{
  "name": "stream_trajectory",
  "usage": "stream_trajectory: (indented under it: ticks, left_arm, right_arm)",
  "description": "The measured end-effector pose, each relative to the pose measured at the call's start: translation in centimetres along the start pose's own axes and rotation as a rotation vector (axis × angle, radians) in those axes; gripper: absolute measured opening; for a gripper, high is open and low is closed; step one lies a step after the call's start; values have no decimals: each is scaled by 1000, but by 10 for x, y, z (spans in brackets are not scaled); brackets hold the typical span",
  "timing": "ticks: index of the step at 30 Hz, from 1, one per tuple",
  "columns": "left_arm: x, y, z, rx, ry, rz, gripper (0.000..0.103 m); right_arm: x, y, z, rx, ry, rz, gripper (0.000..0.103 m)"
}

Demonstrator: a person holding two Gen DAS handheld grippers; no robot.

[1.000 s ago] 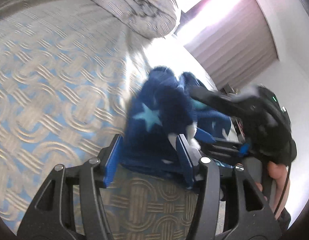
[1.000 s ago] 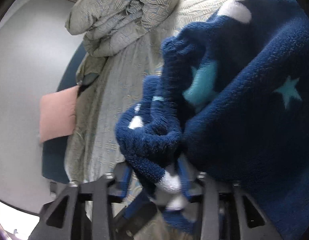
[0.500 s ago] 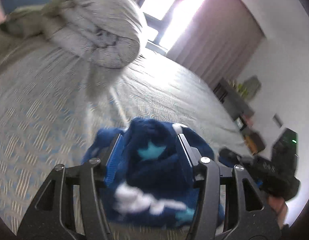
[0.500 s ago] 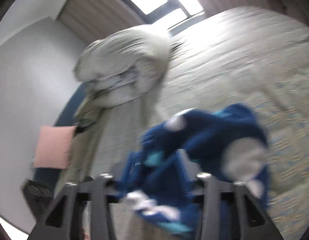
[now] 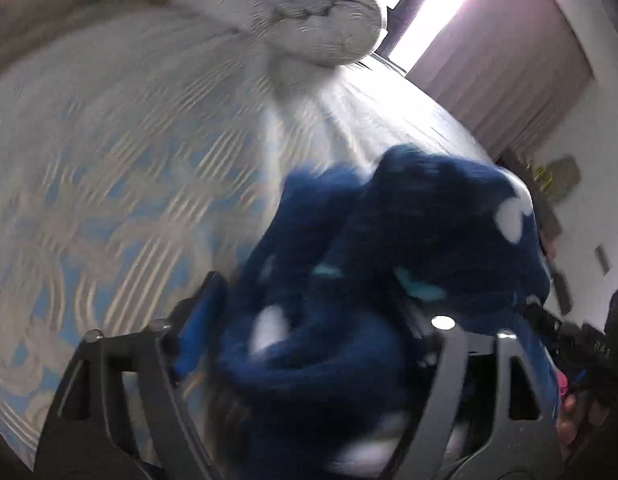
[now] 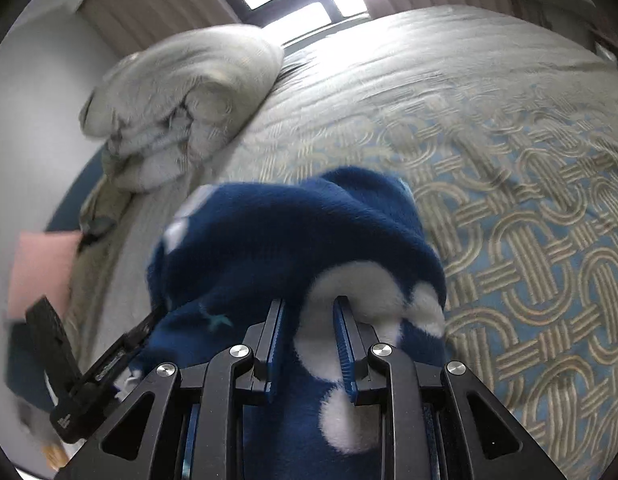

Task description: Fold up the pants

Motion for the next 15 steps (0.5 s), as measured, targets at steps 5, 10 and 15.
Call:
stream_trajectory:
  ticks: [5,10,15]
  left_arm:
    - [11,27,-8,-36,-61,-28,79]
    - [-9,56,-9,-40,-10,-70,74]
    - [-44,71,-40,42,-24,-143,70]
  right_arm:
    - [12,2,10,20,56,-27,24]
    - [10,8,10,22,45,-17,25]
    - [-3,31,6,-80,-72,-101,31]
Point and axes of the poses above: each gripper's, at about its wrist camera, not at the fingertips, and y roughly against the way its jaws point, z to its left, x to its underside, the point moved 1 cm from there along -y, roughly the way its jaws point, and after that the axes turned 4 degrees about x, right-handed, at the moved point
